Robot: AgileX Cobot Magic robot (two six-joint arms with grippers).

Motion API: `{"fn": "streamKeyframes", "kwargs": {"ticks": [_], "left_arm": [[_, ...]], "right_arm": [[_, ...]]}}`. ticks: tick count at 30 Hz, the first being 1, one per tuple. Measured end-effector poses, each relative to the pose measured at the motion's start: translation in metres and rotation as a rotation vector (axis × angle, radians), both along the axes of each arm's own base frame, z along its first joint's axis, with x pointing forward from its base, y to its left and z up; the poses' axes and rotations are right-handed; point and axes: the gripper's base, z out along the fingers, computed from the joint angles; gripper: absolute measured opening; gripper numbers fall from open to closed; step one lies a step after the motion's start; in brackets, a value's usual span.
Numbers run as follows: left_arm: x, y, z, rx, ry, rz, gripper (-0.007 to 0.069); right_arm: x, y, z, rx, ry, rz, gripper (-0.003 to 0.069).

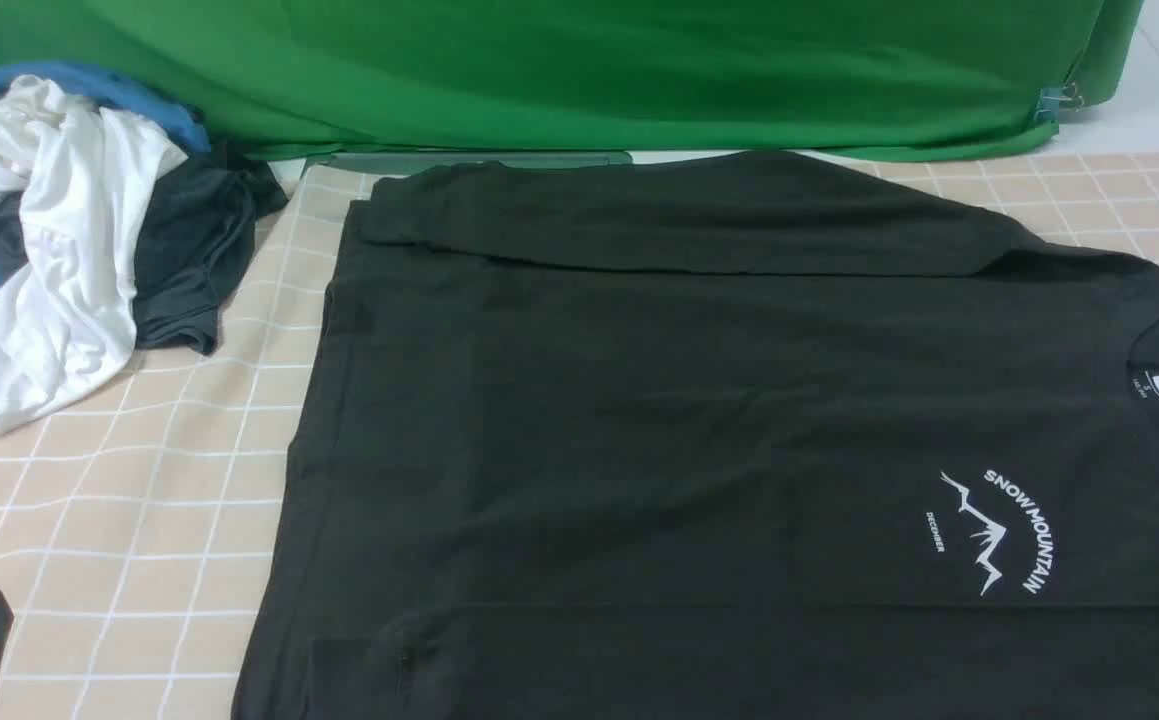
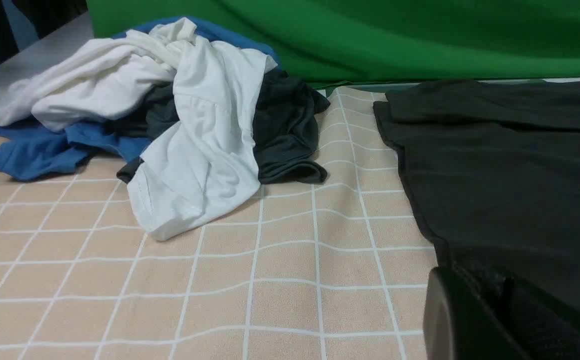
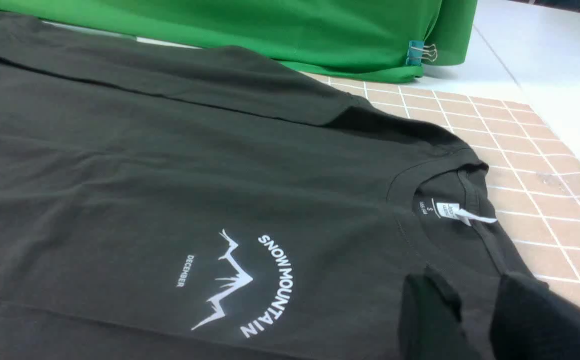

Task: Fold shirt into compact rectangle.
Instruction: 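Grasp the left edge of the dark T-shirt lying flat on the table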

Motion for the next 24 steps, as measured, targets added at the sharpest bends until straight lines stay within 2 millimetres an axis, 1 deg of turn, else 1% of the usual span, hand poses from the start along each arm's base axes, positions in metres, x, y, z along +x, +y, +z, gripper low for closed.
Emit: {"fn": "streamKeyframes", "kwargs": {"ticks": [5, 7, 8, 9, 11, 12, 20, 21, 22, 24], "left_arm": [[0.0, 0.0, 0.002, 0.014, -0.02, 0.001, 0.002], [0.001, -0.001, 0.006, -0.051, -0.069, -0.001, 0.002], [0.001, -0.001, 0.009, -0.115, -0.096, -0.002, 0.002], [0.001, -0.002, 0.013, -0.222, -0.147, 0.003, 0.002], [0.001, -0.001, 0.019, -0.349, -0.209, 0.013, 0.002], [0.001, 0.0, 0.022, -0.386, -0.248, 0.02, 0.002], [-0.004, 0.01, 0.044, -0.489, -0.509, 0.073, 0.002], [-0.008, 0.014, 0.052, -0.571, -0.615, 0.08, 0.002], [-0.01, 0.016, 0.056, -0.614, -0.674, 0.075, 0.002], [-0.014, 0.016, 0.064, -0.652, -0.746, 0.048, 0.002]], "right_arm": [[0.0, 0.0, 0.0, 0.0, 0.0, 0.0, 0.0238], [0.0, 0.0, 0.0, 0.0, 0.0, 0.0, 0.0238], [0.0, 0.0, 0.0, 0.0, 0.0, 0.0, 0.0238], [0.0, 0.0, 0.0, 0.0, 0.0, 0.0, 0.0238], [0.0, 0.0, 0.0, 0.0, 0.0, 0.0, 0.0238], [0.0, 0.0, 0.0, 0.0, 0.0, 0.0, 0.0238], [0.0, 0.0, 0.0, 0.0, 0.0, 0.0, 0.0238], [0.0, 0.0, 0.0, 0.0, 0.0, 0.0, 0.0238], [0.0, 0.0, 0.0, 0.0, 0.0, 0.0, 0.0238], [0.0, 0.0, 0.0, 0.0, -0.001, 0.0, 0.0238]]}}
